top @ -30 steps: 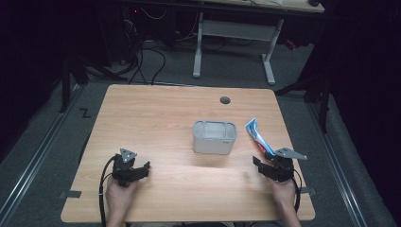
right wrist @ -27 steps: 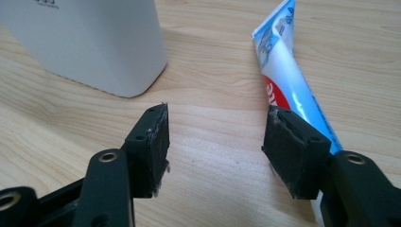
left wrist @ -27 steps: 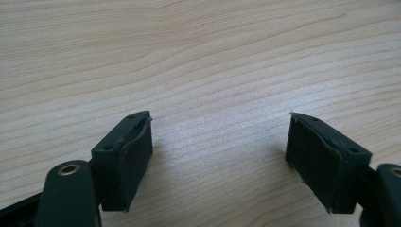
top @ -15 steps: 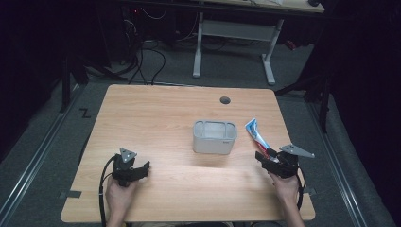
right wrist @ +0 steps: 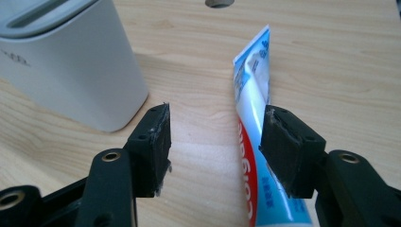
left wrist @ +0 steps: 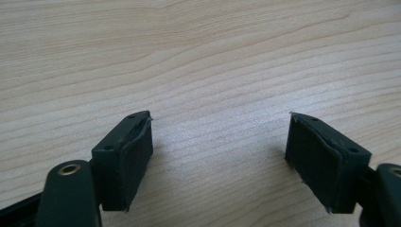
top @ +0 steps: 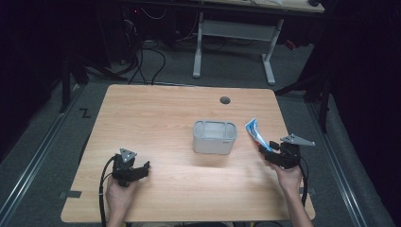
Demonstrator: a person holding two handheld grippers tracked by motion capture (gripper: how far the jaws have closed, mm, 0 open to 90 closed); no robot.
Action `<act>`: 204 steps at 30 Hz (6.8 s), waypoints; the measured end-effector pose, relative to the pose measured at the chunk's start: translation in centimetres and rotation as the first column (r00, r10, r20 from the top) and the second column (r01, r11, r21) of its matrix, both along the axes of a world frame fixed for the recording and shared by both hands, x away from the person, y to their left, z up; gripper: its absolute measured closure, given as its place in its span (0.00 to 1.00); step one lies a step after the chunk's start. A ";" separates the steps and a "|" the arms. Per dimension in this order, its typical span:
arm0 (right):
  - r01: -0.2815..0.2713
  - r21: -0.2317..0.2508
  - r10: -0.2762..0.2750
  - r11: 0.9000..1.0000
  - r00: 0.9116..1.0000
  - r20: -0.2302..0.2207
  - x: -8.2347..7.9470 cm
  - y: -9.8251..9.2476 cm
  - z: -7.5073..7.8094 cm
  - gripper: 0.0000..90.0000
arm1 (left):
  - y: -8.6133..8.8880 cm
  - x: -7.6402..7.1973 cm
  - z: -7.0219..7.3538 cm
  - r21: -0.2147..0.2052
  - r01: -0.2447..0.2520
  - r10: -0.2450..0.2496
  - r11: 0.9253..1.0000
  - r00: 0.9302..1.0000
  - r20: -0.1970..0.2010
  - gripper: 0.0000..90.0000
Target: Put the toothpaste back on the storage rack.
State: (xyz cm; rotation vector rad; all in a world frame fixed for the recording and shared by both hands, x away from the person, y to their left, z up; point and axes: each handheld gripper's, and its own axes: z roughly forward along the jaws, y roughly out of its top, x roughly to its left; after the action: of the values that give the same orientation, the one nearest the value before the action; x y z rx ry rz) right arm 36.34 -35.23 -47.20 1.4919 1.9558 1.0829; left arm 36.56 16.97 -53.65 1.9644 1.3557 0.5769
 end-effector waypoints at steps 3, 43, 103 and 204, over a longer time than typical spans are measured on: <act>-0.001 -0.001 0.001 1.000 1.000 0.013 0.5 -0.1 0.4 0.48 | 0.0 0.0 0.0 0.000 0.000 0.000 1.000 1.000 0.000 0.27; 0.002 -0.256 -0.053 0.967 0.980 -0.192 9.5 2.1 2.0 0.48 | -0.1 0.0 0.0 0.004 -0.002 0.002 1.000 1.000 0.002 0.26; -0.065 -0.251 -0.027 0.966 0.937 -0.347 10.0 1.5 2.6 0.77 | 0.0 0.0 0.0 -0.004 -0.001 0.001 1.000 1.000 0.001 0.26; -0.399 -0.013 0.396 0.917 0.904 0.164 3.5 10.4 17.1 0.82 | 0.1 0.0 0.0 -0.007 0.001 -0.001 1.000 1.000 -0.001 0.26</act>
State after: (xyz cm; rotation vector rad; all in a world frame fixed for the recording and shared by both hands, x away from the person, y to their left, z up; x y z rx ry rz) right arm 39.88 -24.85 -30.07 0.9924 2.1883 1.3494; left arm 36.56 17.03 -53.64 1.9599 1.3557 0.5708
